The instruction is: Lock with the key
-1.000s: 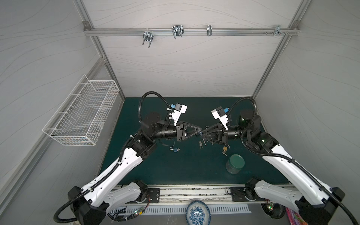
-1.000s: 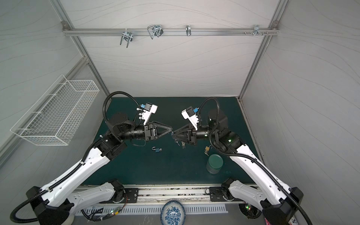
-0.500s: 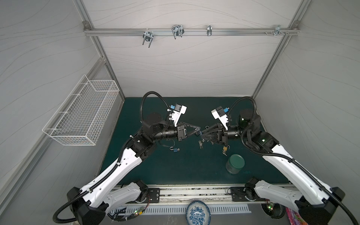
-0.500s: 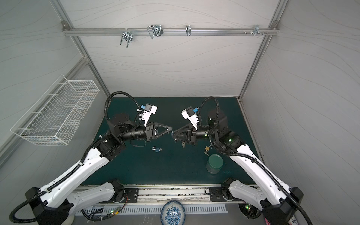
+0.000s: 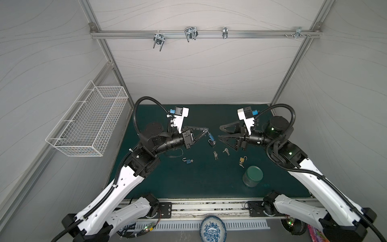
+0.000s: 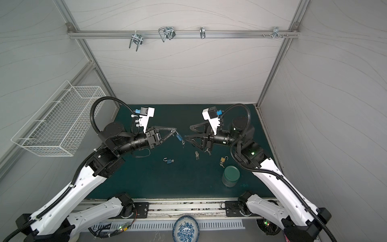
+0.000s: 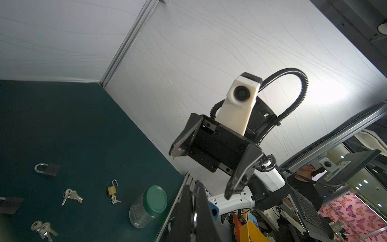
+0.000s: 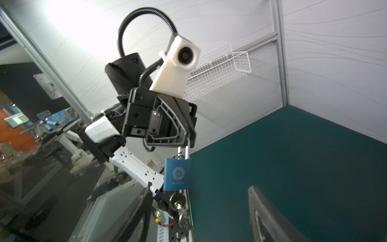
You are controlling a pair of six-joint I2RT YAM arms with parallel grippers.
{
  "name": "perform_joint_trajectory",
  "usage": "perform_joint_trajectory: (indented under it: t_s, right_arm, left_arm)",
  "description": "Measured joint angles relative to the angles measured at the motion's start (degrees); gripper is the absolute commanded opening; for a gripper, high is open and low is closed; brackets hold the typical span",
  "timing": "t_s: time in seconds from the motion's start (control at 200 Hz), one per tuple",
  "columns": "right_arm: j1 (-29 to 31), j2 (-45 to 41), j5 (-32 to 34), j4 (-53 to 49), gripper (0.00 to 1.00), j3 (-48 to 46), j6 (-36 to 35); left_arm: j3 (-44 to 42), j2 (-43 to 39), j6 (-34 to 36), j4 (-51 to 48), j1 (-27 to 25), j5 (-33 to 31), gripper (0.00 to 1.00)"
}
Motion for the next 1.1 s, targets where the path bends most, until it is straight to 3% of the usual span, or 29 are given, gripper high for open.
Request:
perform_joint_trajectory:
  t_s: [0.14, 0.31, 0.64, 0.82, 1.1]
  right_arm:
    - [0.1, 1.4, -0.2, 7.0, 0.59, -1.0, 6.4]
    - [2.1, 2.2, -0.2, 9.2, 0.49, -1.3, 8.5]
    - [6.0, 3.5, -0.4, 10.2, 0.51, -2.2, 8.5]
    - [10.8, 1.4, 8.0, 10.5, 0.57, -4.4, 2.3]
    - [14.7, 0.2, 17.3, 13.2, 0.51, -5.2, -5.1]
  left_arm:
    - [0.2, 0.3, -0.7, 1.6, 0.0, 0.4, 0.0]
    - [0.2, 0.4, -1.6, 3.3, 0.0, 0.7, 0.0]
    - [0.2, 0.5, -2.9, 3.8, 0.0, 1.1, 0.0]
    - [0.2, 0.5, -4.8, 3.9, 0.0, 0.2, 0.0]
    - [0.2, 0.5, -8.6, 7.5, 0.0, -2.0, 0.0]
